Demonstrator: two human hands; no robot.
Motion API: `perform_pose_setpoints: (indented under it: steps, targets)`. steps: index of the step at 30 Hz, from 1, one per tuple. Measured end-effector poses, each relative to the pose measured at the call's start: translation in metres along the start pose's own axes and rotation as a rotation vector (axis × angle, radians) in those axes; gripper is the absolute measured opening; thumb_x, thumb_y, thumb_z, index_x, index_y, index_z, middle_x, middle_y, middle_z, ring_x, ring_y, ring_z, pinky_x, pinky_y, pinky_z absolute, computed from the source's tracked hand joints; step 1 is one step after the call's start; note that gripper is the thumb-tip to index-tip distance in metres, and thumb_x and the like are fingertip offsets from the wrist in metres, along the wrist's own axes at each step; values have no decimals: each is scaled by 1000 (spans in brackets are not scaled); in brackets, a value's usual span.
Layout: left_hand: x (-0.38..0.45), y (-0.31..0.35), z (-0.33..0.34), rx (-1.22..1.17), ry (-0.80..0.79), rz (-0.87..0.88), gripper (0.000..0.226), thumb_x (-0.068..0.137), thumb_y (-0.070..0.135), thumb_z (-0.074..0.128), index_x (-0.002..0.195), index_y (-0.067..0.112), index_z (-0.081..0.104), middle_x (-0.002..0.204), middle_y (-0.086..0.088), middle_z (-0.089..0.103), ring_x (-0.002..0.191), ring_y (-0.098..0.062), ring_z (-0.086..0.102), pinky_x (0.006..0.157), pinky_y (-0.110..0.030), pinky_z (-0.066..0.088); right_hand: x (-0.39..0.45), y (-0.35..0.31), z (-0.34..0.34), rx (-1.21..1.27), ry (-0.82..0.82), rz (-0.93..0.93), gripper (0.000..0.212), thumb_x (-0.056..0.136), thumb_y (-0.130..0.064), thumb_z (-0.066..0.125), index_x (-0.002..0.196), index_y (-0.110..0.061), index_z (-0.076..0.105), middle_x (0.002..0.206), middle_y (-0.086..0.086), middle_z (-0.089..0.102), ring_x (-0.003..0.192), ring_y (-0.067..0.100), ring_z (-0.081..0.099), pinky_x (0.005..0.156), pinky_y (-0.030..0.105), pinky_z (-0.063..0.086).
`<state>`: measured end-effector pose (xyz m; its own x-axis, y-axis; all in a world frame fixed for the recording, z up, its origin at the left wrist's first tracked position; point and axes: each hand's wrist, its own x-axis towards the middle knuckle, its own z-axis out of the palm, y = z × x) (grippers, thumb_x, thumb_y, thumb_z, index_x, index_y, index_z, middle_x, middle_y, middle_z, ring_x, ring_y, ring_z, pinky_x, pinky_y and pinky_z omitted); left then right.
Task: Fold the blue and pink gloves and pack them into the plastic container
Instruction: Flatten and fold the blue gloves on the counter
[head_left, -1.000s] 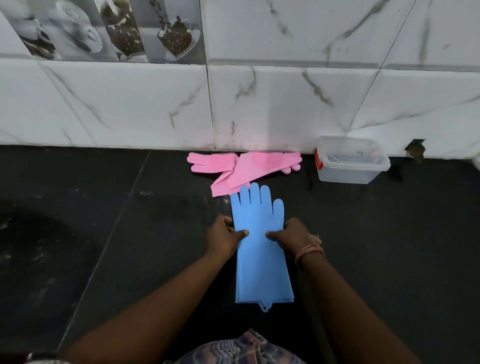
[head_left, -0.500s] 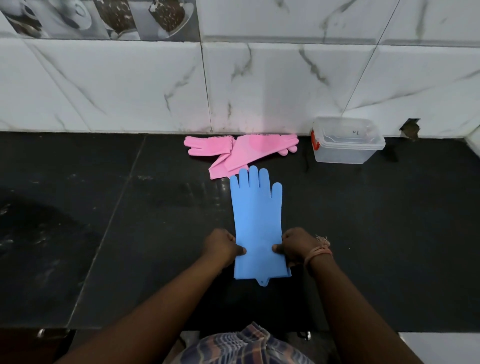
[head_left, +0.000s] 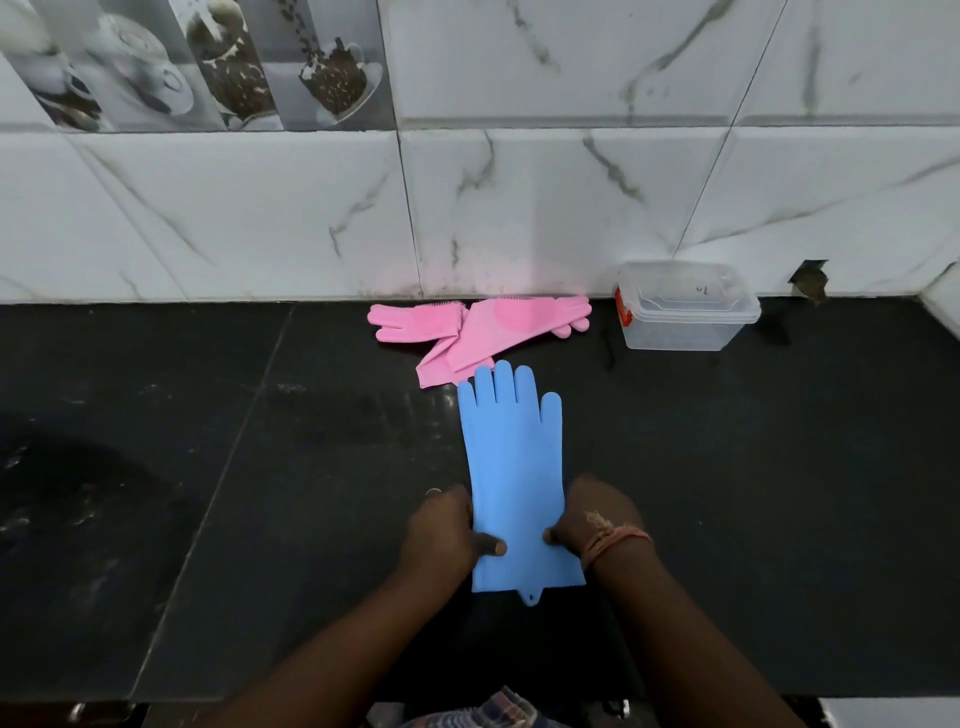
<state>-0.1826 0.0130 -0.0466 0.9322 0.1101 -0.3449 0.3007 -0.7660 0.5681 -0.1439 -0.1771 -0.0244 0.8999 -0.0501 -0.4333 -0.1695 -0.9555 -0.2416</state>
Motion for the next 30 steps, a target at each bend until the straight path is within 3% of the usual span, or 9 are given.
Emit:
perform_pose_setpoints:
  steps: [4, 6, 9, 11, 16, 18, 22, 25, 30]
  targets:
    - [15, 0, -11, -85, 98, 115, 34, 75, 38, 82, 87, 33, 51, 86, 11, 59, 77, -4, 58, 57, -17, 36, 12, 6, -6, 99, 233, -225, 20, 83, -5, 62, 100, -17, 59, 107, 5, 61, 93, 23, 63, 69, 23, 40]
    - [23, -3, -20, -55, 145, 272, 27, 85, 8, 70, 96, 32, 65, 92, 11, 63, 82, 2, 62, 68, -9, 43, 18, 11, -5, 19, 169, -379, 32, 82, 4, 57, 103, -19, 64, 114, 2, 57, 104, 21, 58, 77, 21, 42]
    - [36, -16, -29, 149, 79, 522, 45, 79, -11, 58, 103, 20, 79, 104, 3, 72, 94, -10, 67, 84, -19, 50, 22, 18, 1, -38, -26, -492, 31, 82, -3, 60, 107, -22, 66, 127, 8, 56, 120, 26, 50, 99, 30, 43]
    - [39, -20, -33, 300, 27, 616, 44, 82, -6, 59, 111, 22, 77, 111, 5, 72, 103, -12, 66, 88, -21, 49, 23, 26, 2, -118, 5, -604, 15, 89, -23, 56, 99, -26, 67, 125, 11, 59, 119, 28, 51, 100, 33, 42]
    - [38, -29, -37, 410, 6, 812, 30, 90, 12, 65, 116, 24, 74, 118, 5, 75, 119, -12, 65, 97, -30, 55, 32, 54, 3, -74, 9, -679, 14, 76, -47, 66, 86, -40, 72, 92, -10, 69, 86, 11, 62, 86, 31, 50]
    - [38, -33, -35, 422, 0, 878, 21, 94, 20, 68, 111, 19, 80, 129, 2, 74, 128, -13, 63, 105, -29, 53, 37, 61, -1, -63, 42, -696, 24, 68, -50, 75, 89, -39, 74, 97, -7, 73, 90, 13, 66, 87, 30, 50]
    - [37, -43, -39, 395, -6, 849, 31, 94, 52, 60, 101, 28, 78, 119, 15, 74, 113, -1, 67, 99, -33, 54, 33, 51, -7, -81, 44, -767, 27, 88, -14, 65, 114, -17, 72, 136, 5, 61, 125, 23, 55, 107, 28, 39]
    - [40, -48, -34, 386, -47, 834, 38, 93, 71, 49, 100, 37, 66, 104, 23, 65, 98, 10, 61, 90, -21, 46, 29, 58, 3, -50, 181, -886, 28, 75, 1, 69, 103, -6, 75, 124, 13, 68, 114, 32, 65, 98, 39, 50]
    - [51, -54, -30, 465, 3, 901, 39, 100, 63, 44, 109, 31, 64, 109, 16, 62, 101, 1, 59, 93, -22, 49, 33, 59, 9, 119, 199, -795, 28, 77, -8, 65, 103, -14, 73, 123, 4, 68, 116, 20, 61, 103, 25, 44]
